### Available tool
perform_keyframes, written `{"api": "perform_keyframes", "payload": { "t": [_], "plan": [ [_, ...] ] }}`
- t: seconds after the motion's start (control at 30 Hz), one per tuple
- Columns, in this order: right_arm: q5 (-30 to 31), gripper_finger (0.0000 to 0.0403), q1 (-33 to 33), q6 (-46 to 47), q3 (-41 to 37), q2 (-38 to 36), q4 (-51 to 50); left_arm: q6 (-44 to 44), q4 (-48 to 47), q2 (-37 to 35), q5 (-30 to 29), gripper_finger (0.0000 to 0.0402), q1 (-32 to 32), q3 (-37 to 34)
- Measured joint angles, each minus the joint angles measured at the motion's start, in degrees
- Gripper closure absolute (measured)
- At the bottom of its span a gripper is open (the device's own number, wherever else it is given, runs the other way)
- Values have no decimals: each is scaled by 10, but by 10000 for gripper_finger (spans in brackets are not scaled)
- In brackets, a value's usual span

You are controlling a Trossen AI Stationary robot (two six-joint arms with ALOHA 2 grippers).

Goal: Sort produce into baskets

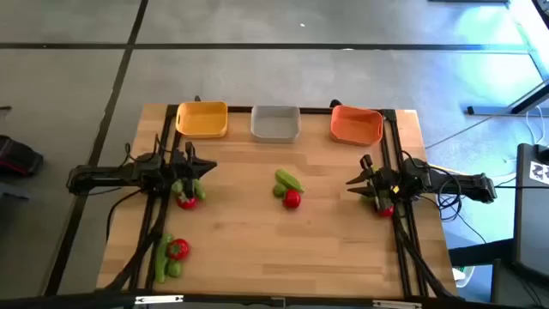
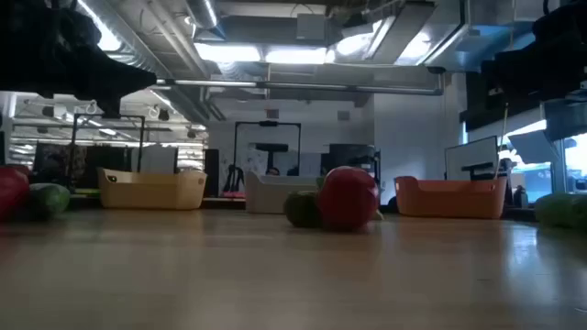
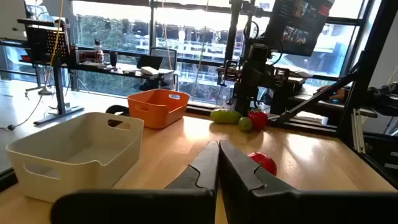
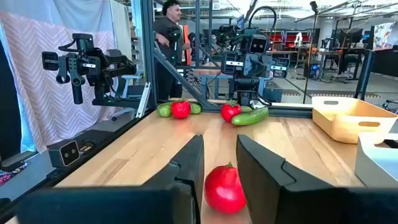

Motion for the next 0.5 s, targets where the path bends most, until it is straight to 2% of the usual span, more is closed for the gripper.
{"api": "perform_keyframes", "payload": {
  "t": [0.5],
  "plan": [
    [5,316,0,1,0,0,-3,0,0,0,0,394,0,0]
  ]
}}
